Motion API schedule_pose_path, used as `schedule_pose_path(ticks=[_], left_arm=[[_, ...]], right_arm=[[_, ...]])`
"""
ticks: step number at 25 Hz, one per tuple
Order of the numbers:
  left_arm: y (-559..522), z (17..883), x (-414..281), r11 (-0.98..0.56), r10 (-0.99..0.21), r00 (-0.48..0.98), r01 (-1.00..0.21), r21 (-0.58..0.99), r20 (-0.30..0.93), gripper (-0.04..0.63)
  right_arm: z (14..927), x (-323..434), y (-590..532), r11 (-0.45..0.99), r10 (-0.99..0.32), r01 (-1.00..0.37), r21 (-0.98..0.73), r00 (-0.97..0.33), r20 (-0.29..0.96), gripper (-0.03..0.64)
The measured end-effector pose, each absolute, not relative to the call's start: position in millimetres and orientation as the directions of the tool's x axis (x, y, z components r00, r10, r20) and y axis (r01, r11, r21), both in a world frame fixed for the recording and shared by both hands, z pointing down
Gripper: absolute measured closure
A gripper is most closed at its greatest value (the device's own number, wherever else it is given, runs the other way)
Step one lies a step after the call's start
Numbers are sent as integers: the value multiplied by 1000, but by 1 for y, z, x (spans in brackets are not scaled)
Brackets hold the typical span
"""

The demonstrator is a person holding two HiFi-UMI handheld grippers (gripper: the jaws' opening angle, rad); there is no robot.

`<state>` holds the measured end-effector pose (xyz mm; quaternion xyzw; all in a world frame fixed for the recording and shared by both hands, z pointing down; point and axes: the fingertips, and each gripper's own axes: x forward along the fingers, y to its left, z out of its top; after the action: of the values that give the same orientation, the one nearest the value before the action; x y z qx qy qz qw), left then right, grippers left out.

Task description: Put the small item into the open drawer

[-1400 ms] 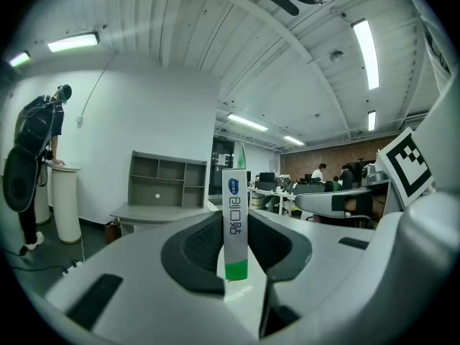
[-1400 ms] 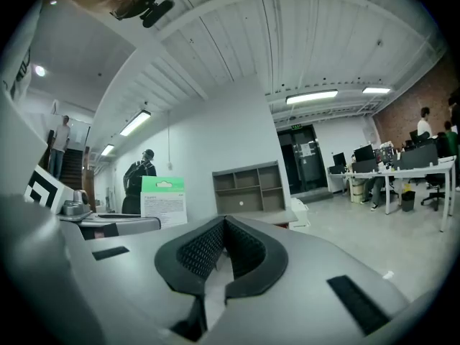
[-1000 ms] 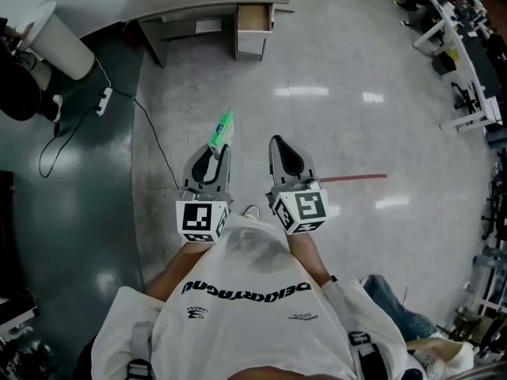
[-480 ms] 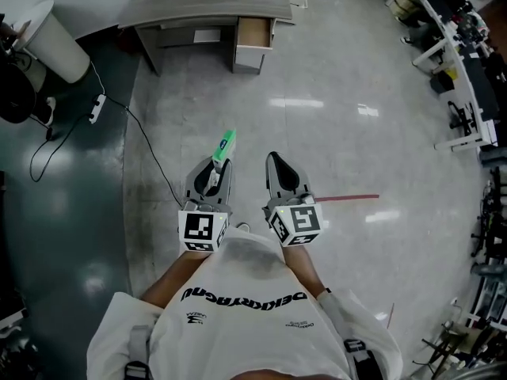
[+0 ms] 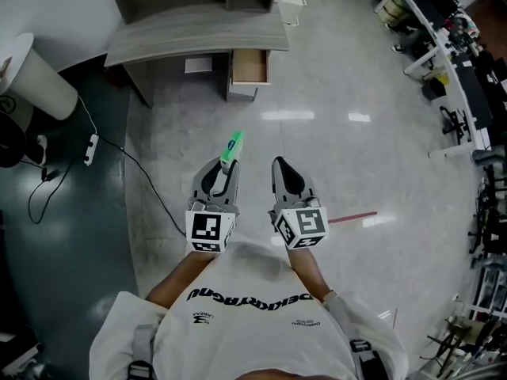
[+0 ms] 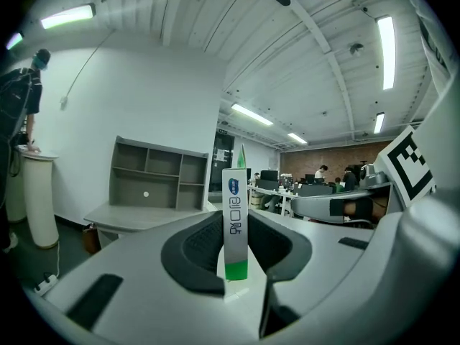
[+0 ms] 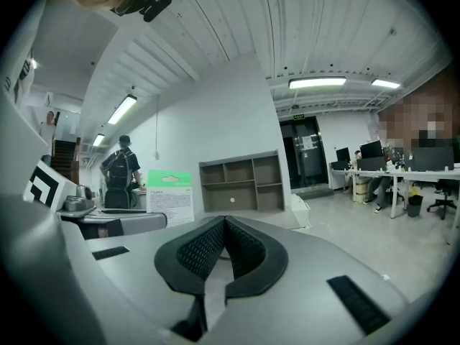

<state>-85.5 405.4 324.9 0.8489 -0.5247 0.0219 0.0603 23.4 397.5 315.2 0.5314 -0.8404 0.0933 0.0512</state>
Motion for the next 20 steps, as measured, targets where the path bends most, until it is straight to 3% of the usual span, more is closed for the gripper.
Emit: schedule_pose_path(ticks=[9,20], left_arm=[[277,331,-127,-496,-855,506,-862,104,112,492],[178,358,-113,-523,-828,537,-844,122,160,492]], right_arm=[[319,-14,273,344,-912,-934,-93,-356,203,584],[340,-10,177,330,-910,-939,-96,-344,233,584]])
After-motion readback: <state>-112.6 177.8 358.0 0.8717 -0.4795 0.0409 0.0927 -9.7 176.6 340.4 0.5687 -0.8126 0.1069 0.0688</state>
